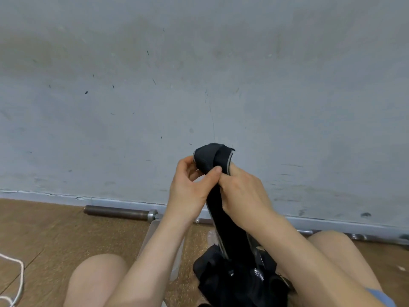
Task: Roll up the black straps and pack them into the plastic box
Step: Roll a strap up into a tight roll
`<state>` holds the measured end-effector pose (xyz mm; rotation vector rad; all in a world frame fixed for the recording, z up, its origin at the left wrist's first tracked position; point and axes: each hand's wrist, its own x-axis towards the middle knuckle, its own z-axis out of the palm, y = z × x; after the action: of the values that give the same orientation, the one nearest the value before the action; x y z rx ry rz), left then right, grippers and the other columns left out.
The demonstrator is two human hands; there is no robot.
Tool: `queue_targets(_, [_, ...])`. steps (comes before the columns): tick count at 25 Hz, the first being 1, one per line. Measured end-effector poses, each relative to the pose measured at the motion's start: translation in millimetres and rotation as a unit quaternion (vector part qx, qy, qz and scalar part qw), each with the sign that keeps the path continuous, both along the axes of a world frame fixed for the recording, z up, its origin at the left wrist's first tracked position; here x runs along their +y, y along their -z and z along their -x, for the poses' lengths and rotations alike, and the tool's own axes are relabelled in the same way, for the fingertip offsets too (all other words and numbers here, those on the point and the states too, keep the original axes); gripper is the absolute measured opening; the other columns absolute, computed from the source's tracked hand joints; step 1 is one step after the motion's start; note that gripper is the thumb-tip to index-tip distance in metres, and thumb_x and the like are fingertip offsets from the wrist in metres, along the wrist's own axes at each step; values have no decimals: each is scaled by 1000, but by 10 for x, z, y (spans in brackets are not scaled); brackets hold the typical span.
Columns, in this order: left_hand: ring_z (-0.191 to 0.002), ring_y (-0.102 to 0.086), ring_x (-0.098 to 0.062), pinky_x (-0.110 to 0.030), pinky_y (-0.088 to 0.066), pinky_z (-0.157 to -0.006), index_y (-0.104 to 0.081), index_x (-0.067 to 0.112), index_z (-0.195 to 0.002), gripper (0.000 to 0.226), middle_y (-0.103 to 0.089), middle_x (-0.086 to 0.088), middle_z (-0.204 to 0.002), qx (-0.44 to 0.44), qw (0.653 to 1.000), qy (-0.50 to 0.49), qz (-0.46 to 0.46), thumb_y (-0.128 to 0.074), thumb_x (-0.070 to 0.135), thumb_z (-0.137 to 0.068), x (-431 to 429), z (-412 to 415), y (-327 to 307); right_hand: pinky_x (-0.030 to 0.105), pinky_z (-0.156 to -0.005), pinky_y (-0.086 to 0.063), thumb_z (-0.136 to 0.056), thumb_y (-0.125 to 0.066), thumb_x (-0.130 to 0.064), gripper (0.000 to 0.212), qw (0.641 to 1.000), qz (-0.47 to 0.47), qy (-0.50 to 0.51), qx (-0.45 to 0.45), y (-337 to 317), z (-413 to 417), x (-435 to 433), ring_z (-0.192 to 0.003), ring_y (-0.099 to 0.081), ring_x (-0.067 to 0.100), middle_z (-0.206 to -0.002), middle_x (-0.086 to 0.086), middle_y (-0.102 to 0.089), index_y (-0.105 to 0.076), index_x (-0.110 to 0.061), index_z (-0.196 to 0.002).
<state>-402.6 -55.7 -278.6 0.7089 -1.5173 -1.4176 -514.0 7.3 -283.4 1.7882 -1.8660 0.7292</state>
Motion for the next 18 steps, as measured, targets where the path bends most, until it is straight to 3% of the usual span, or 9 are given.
queue_targets(3, [-82, -63, 5, -12, -47, -70, -55, 27, -111, 23, -68, 17, -90, -102, 988, -47, 108, -58, 20, -89, -27, 86, 48, 31, -45, -42, -67, -78, -4, 35, 999, -36, -15, 11, 51, 15, 38, -62, -60, 26, -106, 1, -62, -71, -17, -99])
queue_targets(5, [-68, -58, -8, -26, -45, -65, -58, 22, -84, 11, -62, 11, -69, -117, 984, -88, 104, -49, 20, -90, -66, 176, 76, 29, -68, -51, -82, -69, -18, 34, 990, -63, -51, -113, 42, 66, 85, -87, -65, 17, -124, -10, -57, -69, -25, -115])
queue_targets(6, [-68, -59, -15, -32, -46, -65, -60, 18, -80, 17, -63, 5, -67, -78, 992, -95, 40, -46, 22, -89, -127, 210, 88, 22, -79, -49, -86, -68, -26, 30, 972, -60, -72, -218, 32, 100, 102, -97, -63, 6, -123, -17, -57, -70, -33, -116])
queue_targets(7, [-68, -62, -21, -34, -48, -66, -64, 13, -83, 22, -66, -2, -68, -17, 994, -88, -59, -45, 22, -91, -221, 240, 91, 15, -85, -47, -88, -70, -30, 23, 934, -39, -91, -344, 13, 159, 101, -100, -62, -2, -118, -21, -62, -73, -36, -109])
queue_targets(9, [-63, -67, -24, -34, -54, -65, -65, 6, -100, 27, -69, -10, -70, 111, 959, -33, -259, -42, 20, -100, -421, 247, 88, 20, -84, -52, -88, -72, -23, 9, 788, 43, -103, -605, -38, 396, 45, -95, -68, 6, -98, -10, -75, -78, -29, -91])
queue_targets(10, [-60, -66, -25, -34, -54, -64, -63, 5, -105, 27, -68, -12, -70, 152, 935, 4, -322, -42, 20, -102, -523, 246, 83, 26, -80, -56, -88, -72, -14, 10, 719, 65, -92, -686, -57, 553, -5, -91, -70, 15, -90, -3, -77, -77, -22, -86])
queue_targets(11, [-58, -64, -25, -34, -54, -62, -62, 5, -109, 24, -66, -12, -69, 165, 922, 36, -349, -44, 20, -102, -605, 246, 84, 28, -76, -57, -86, -71, -4, 12, 676, 69, -91, -728, -53, 711, -57, -88, -70, 19, -86, 0, -77, -75, -16, -86])
queue_targets(14, [-55, -54, -18, -28, -52, -56, -62, 8, -111, 27, -55, -8, -69, 141, 931, 105, -321, -62, 23, -89, -772, 372, 138, 26, -69, -58, -82, -66, 14, 36, 696, 1, -129, -707, -14, 1041, -289, -85, -70, 19, -93, 1, -75, -70, -18, -98])
queue_targets(18, [-56, -44, -11, -26, -45, -61, -64, 8, -114, 46, -48, 0, -69, 60, 958, 144, -239, -79, 22, -74, -964, 626, 269, 39, -74, -57, -82, -62, 16, 58, 731, -90, -156, -659, 127, 1193, -615, -83, -68, 22, -112, 11, -67, -64, -31, -115])
